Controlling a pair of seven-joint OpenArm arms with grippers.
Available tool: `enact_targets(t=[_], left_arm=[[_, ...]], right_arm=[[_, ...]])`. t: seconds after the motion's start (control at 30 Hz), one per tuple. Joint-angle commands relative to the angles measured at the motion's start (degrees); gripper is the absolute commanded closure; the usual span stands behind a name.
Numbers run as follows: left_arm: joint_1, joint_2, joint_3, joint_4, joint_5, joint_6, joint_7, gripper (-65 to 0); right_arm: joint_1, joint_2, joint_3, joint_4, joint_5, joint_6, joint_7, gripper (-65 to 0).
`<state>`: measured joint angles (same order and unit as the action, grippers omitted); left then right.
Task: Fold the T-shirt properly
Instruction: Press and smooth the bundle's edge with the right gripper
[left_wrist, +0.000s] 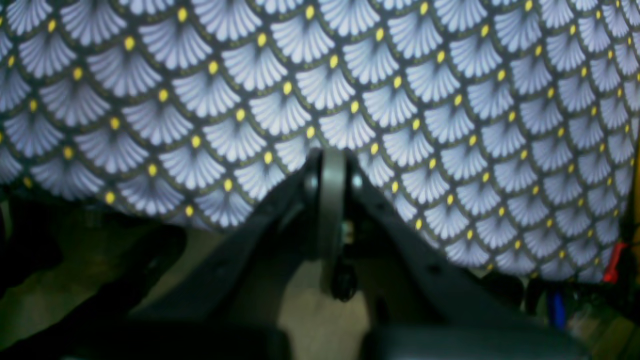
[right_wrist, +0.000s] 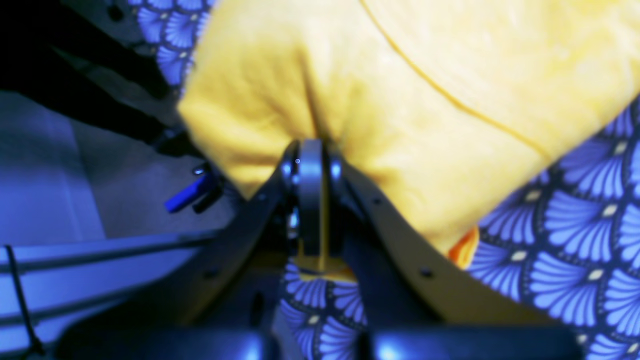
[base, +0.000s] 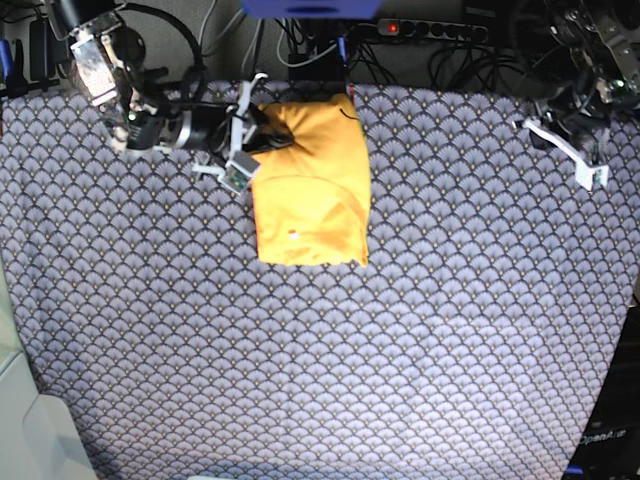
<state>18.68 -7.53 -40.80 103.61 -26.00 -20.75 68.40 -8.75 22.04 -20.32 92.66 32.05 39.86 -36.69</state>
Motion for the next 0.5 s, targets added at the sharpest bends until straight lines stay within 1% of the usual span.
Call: enact_targets(t=[0.0, 0.13, 0.2, 0.3, 0.37, 0.47], left_arm=[[0.0, -0.6, -0.3, 1.13, -0.42, -0.04, -0.67, 0.0], [0.0, -0.51, -0.3, 1.13, -0.42, -0.04, -0.67, 0.0], [0.0, -0.51, -0.3, 1.13, -0.42, -0.04, -0.67, 0.0], [0.0, -0.6, -0.3, 1.13, -0.42, -0.04, -0.67, 0.0], [0.0, -0.78, -0.3, 1.13, -0.24, -0.04, -0.67, 0.0], [0.0, -1.31, -0.3, 1.05, -0.42, -0.04, -0.67, 0.0]], right_arm=[[0.71, 0.51, 0.23, -1.1, -0.8, 0.14, 0.25, 0.0], [0.45, 0.51, 0.14, -4.62, -0.8, 0.14, 2.97, 0.0], [0.36, 0.59, -1.09, -4.27, -0.8, 0.14, 3.06, 0.0], [0.36, 1.74, -2.5, -0.66, -0.62, 0.14, 2.27, 0.0], [-0.08, 2.26, -2.23, 4.79, -0.62, 0.14, 0.07, 0.0], [-0.26, 2.26, -1.97, 13.58, -0.62, 0.14, -5.91, 0.0]])
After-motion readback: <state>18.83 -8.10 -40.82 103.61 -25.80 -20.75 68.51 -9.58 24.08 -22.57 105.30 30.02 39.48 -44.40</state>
